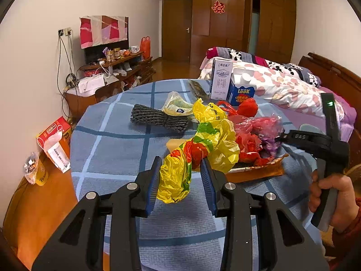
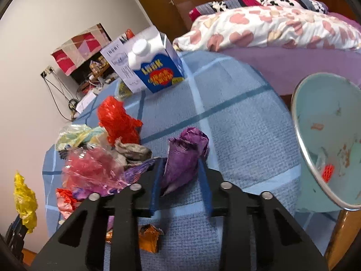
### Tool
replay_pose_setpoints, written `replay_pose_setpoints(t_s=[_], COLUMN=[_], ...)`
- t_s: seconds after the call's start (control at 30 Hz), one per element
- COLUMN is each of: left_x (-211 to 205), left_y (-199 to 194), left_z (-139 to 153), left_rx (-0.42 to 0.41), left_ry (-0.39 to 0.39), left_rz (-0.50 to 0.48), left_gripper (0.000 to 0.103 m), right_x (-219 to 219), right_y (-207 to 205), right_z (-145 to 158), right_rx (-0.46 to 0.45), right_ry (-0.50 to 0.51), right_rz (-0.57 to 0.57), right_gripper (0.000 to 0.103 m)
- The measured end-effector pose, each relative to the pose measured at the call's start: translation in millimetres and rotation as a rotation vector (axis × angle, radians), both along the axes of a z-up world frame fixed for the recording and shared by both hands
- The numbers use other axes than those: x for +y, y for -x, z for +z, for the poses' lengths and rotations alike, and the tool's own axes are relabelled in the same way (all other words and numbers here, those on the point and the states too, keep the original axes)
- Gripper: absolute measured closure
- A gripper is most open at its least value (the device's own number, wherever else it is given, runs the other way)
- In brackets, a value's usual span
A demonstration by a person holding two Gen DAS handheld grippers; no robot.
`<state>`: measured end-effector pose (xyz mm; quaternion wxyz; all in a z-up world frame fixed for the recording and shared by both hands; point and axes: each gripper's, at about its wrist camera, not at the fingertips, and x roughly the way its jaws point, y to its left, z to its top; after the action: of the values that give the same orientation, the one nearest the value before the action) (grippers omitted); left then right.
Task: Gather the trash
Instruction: 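Grasp the purple wrapper with the right tool and lift it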
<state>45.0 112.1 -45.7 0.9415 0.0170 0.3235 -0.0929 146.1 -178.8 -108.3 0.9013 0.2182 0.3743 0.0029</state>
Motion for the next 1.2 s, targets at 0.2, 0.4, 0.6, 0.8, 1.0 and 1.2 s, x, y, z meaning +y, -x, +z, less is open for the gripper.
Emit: replay_pose_setpoints(t_s=[0.2, 0.4, 0.6, 0.8, 1.0, 1.2], left_x=[-3.6, -9.8, -13.6, -14.8, -16.1, -17.0], left_y=[-0.2, 1.0, 4.3, 4.8, 5.0, 4.2], left_z=[6.0, 14.1, 16.7, 17.3, 17.6, 17.8], left_rx=[-0.014, -0.033, -0.042, -0.04, -0.035, -0.036], left_ry=[0.005, 0.006, 0.004, 0.005, 0.005, 0.005], left_rz=[0.006, 0.006, 0.0, 0.0, 0.006, 0.003], left_gripper=[0.068, 0.068, 0.068, 0.068, 0.068, 0.068], right_x=[-7.6, -26.4, -32.0, -14.2, 1.8, 0.3], right_y=[17.7, 28.4, 32.0, 15.3, 8.0, 31.0], right_z=[38.5, 61.8, 49.5, 13.9, -4.2, 28.7], right_rx=[-0.136, -0.203, -0.145, -0.021, 0.033, -0.076], right_ry=[0.069, 0.054, 0.055, 0.027, 0.093, 0.184], right_rz=[-0.045, -0.074, -0.08, -0.025, 0.031, 0.02], right_gripper=[0.098, 0.102, 0.063, 0.059, 0.079, 0.081])
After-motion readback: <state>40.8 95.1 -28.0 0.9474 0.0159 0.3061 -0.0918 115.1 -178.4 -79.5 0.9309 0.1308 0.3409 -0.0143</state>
